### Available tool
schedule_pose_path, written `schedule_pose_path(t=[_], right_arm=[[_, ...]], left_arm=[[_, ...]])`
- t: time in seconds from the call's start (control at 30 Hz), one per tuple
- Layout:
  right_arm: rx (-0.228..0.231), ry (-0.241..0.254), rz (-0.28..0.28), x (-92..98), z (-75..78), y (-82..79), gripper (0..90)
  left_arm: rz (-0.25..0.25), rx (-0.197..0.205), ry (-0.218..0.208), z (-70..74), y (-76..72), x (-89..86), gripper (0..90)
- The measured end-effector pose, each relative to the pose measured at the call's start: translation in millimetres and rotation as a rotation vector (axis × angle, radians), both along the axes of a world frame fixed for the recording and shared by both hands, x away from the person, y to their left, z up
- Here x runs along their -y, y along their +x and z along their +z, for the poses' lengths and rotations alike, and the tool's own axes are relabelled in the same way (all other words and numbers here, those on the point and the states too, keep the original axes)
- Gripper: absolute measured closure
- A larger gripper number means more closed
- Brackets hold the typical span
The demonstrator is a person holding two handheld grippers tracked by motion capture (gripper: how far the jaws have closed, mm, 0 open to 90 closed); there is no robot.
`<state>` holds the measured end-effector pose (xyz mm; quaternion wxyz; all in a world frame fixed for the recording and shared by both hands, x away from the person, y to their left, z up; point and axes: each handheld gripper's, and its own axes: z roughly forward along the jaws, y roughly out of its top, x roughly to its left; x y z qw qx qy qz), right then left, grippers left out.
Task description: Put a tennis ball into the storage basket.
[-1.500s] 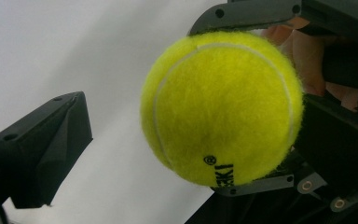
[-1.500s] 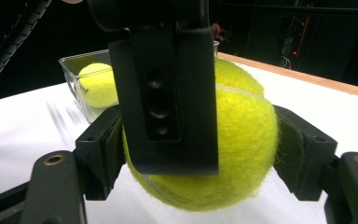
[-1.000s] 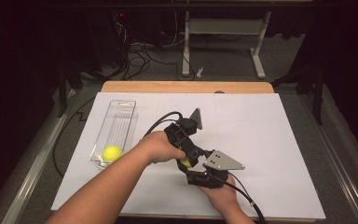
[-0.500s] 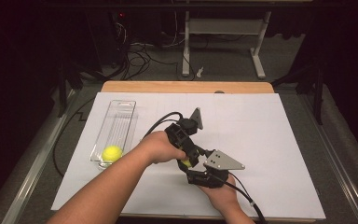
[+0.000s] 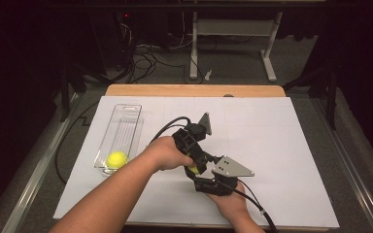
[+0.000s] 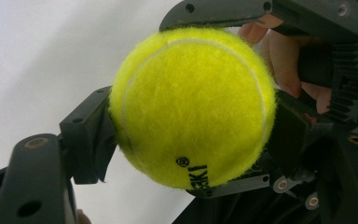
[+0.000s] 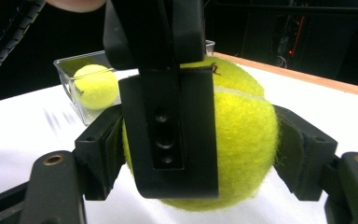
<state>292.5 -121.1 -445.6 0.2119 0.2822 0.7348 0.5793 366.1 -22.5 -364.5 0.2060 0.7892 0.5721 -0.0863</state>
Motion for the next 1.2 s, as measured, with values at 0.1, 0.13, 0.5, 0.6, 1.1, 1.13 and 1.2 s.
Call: schedule_pose_path(t=[0.1, 0.13, 0.5, 0.6, 1.1, 1.13, 1.2], right_arm=[[-0.005, -0.005, 0.0, -0.2, -0.8, 0.5, 27.6], [-0.003, -0.008, -0.001, -0.1, -0.8, 0.6, 27.5], [-0.001, -0.014, 0.003, -0.7, -1.6, 0.9, 27.1], [0.005, -0.014, -0.002, -1.4, -2.0, 0.5, 26.9], [-0.002, -0.016, -0.003, -3.4, -5.1, 2.1, 16.2], [-0.003, -0.016, -0.005, -3.3, -5.2, 1.9, 16.0], [0.008, -0.014, -0.012, -3.0, -5.3, 1.9, 13.3]], left_arm=[[-0.003, 0.005, 0.007, -1.1, -0.1, 0.5, 26.4], [-0.004, 0.005, 0.008, -1.2, -0.2, 0.6, 26.4], [-0.006, 0.006, 0.008, -2.1, -0.1, 0.6, 26.7], [-0.009, 0.008, 0.01, -2.2, -0.3, 0.6, 26.7], [-0.012, 0.016, 0.014, -2.0, -0.8, 0.4, 26.8], [-0.008, 0.018, 0.011, -1.8, -0.6, 0.3, 26.8], [-0.01, 0.02, 0.013, -1.2, 0.4, -1.1, 26.8]])
